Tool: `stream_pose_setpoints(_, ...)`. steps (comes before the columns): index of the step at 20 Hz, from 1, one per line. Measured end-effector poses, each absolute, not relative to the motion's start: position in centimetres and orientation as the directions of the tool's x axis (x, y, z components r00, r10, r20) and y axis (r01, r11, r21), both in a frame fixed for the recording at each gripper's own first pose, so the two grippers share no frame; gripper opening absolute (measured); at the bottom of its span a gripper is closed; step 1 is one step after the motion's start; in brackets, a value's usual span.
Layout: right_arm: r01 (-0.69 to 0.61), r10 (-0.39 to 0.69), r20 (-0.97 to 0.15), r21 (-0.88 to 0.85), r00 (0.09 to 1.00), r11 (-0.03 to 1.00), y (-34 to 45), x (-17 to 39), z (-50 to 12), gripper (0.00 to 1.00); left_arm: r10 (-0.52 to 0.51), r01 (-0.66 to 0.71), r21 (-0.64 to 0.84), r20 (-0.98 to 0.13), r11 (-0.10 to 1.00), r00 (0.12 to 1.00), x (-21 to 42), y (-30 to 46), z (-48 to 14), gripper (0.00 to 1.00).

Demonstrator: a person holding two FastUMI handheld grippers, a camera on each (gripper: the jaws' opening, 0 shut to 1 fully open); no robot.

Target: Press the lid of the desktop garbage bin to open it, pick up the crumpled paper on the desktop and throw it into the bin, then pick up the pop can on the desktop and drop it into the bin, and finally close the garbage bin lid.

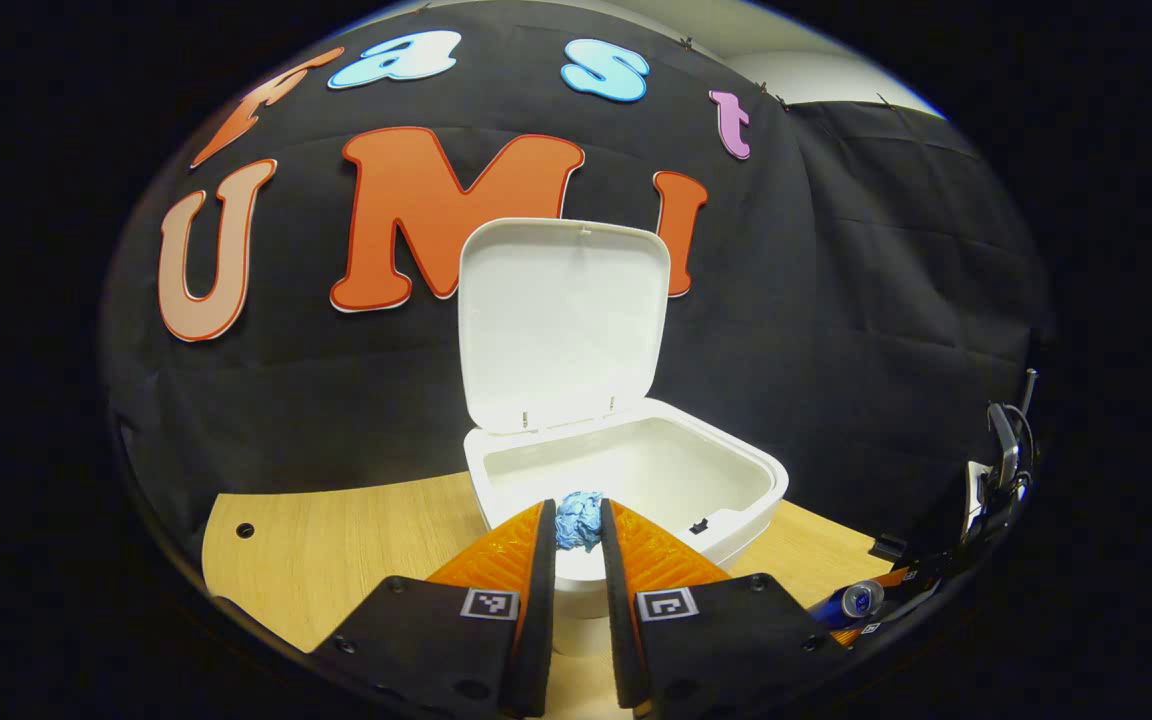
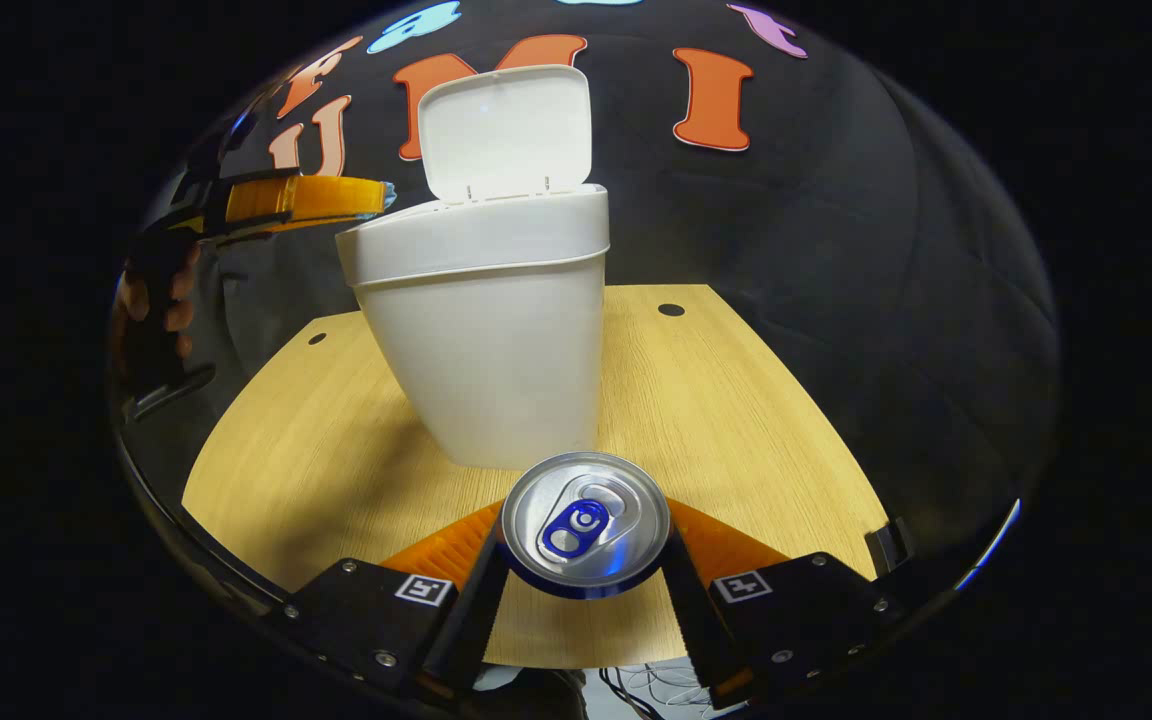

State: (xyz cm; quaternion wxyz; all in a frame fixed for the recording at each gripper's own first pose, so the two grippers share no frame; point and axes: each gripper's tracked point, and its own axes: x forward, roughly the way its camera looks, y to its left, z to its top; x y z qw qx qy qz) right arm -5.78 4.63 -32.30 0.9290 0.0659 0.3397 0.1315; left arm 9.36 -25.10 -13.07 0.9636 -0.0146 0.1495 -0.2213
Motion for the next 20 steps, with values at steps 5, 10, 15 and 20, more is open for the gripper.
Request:
stream_pose_setpoints(5,-0.197,0.275,-0.606,0.194,0.747,0.961,3.9,-5.4,-31.5,0.80,-0.436,0.433,-0.080,-0.287,0.898,0.853,8.8,-25.0,-13.5,0.36)
stream_pose_setpoints(10,-0.191,0.255,-0.589,0.170,0.767,0.967,3.0,-5.0,-30.2,0.80,-0.457,0.457,-0.068,-0.274,0.887,0.847,8.3,-25.5,-13.3,0.63)
stream_pose_setpoints(15,-0.203,0.242,-0.556,0.133,0.795,0.970,2.0,-4.2,-28.4,0.80,-0.443,0.450,-0.032,-0.249,0.893,0.861,7.3,-24.9,-13.4,0.79)
stream_pose_setpoints(20,-0.216,0.243,-0.515,0.112,0.822,0.970,1.2,-2.5,-25.9,0.80,-0.418,0.425,-0.030,-0.252,0.905,0.873,6.1,-23.4,-13.9,0.92)
